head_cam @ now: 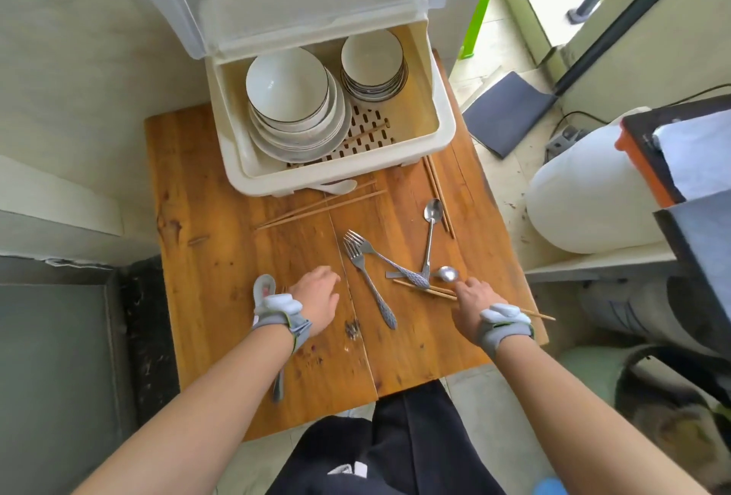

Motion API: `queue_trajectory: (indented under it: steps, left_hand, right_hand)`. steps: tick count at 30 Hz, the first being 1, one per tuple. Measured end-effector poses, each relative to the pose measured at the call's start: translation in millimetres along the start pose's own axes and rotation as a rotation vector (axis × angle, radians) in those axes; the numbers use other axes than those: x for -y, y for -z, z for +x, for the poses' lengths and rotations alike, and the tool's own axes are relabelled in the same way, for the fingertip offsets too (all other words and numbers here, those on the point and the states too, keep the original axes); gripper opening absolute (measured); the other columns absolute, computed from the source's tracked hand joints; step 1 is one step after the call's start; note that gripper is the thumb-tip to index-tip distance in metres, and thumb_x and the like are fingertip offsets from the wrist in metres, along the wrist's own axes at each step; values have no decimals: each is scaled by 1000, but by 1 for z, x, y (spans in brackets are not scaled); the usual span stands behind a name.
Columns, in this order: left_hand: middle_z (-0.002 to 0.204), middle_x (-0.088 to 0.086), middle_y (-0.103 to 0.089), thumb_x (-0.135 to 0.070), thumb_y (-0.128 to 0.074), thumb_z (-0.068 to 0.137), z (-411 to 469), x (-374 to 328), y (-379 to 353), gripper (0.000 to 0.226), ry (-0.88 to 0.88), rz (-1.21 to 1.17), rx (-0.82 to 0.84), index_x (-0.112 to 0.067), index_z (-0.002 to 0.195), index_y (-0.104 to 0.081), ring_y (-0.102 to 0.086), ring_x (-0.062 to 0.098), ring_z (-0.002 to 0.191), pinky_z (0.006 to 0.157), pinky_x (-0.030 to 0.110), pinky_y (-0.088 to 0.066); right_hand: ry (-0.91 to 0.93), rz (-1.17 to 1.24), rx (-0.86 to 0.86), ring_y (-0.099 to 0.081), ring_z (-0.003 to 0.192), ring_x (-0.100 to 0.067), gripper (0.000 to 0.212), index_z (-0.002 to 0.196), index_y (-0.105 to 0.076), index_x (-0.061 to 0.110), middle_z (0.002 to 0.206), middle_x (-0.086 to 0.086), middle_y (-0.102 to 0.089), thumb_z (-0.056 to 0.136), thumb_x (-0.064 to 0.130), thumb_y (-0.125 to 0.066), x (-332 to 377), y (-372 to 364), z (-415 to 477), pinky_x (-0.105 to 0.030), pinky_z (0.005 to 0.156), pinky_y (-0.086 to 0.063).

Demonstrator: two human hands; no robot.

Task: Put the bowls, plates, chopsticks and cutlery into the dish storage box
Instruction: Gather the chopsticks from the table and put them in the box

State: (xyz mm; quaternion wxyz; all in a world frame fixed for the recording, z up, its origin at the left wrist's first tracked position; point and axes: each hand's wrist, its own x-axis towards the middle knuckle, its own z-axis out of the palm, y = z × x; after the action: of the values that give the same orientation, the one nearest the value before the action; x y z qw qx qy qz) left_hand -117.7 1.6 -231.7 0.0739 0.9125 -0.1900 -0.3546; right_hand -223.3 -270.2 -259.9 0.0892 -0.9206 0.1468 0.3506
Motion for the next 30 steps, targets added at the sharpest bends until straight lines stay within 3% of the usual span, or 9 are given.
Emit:
queue_trajectory:
  steps: [3, 8, 11, 15, 19, 22, 24, 27, 30]
  left_hand:
    - [162, 3, -13, -23, -44, 100, 6, 1, -13, 48, 33, 17, 125, -13, 146, -36, -26, 25, 145, 113, 36, -30]
    - [162, 3, -12, -24, -42, 101, 12, 10, -19, 51, 46, 14, 196, -11, 149, -31, -20, 21, 148, 117, 31, -23]
    - [162, 1, -12, -23, -43, 101, 13, 17, -20, 51, 40, 3, 201, -12, 149, -32, -20, 20, 148, 117, 31, -24]
    - [159, 1, -24, -22, -45, 99, 15, 19, -19, 47, 40, 6, 146, -13, 145, -40, -31, 21, 143, 112, 31, -30]
    - [143, 4, -46, -22, -47, 97, 25, 24, -8, 40, 63, 8, 22, -14, 136, -49, -49, 24, 126, 97, 35, -43]
    - [137, 4, -48, -19, -50, 94, 39, 28, 4, 38, 88, 11, -136, -14, 132, -51, -51, 24, 119, 87, 37, -49]
    - [144, 4, -42, -16, -52, 92, 53, 33, 13, 46, 113, 58, -217, -15, 138, -45, -46, 25, 125, 86, 39, -51]
    - [155, 6, -27, -13, -55, 90, 80, 37, 25, 67, 154, 146, -181, -13, 150, -25, -39, 29, 134, 96, 42, -48]
    - [147, 12, -34, -12, -55, 90, 106, 38, 34, 73, 164, 261, -163, -6, 151, -17, -43, 31, 126, 90, 41, -50]
  right_hand:
    - [-9, 22, -24, -53, 110, -28, 20, 113, -52, 14, 116, -8, -51, 95, 20, -48, -7, -17, 4, -37, 86, -45]
    - [0, 90, -27, -54, 106, -31, 27, 118, -52, 12, 117, -11, -51, 98, 29, -48, 0, -23, 16, -40, 85, -49]
    - [27, 30, 26, -56, 105, -33, 20, 114, -52, 10, 118, -12, -50, 96, 11, -44, 11, -24, 24, -38, 80, -48]
    - [76, 21, 82, -62, 93, -34, 8, 89, -46, 16, 108, -11, -57, 88, 9, -47, 21, -16, 30, -33, 66, -42]
    - [92, 71, 83, -63, 86, -33, 9, 87, -51, 18, 102, -9, -58, 78, 17, -52, 27, -12, 35, -30, 63, -43]
    - [109, 119, 63, -60, 87, -33, 9, 85, -49, 18, 90, -4, -50, 77, 18, -54, 34, -9, 39, -29, 65, -40]
    - [139, 144, 30, -59, 92, -33, 12, 89, -58, 15, 85, -2, -46, 78, 19, -56, 40, -4, 44, -28, 70, -40]
    - [153, 165, 6, -61, 90, -31, 20, 96, -65, 15, 86, -1, -49, 78, 22, -61, 47, 8, 50, -29, 74, -41]
    - [162, 195, 0, -60, 88, -27, 23, 99, -65, 18, 90, -1, -55, 77, 26, -64, 50, 16, 55, -33, 75, -50]
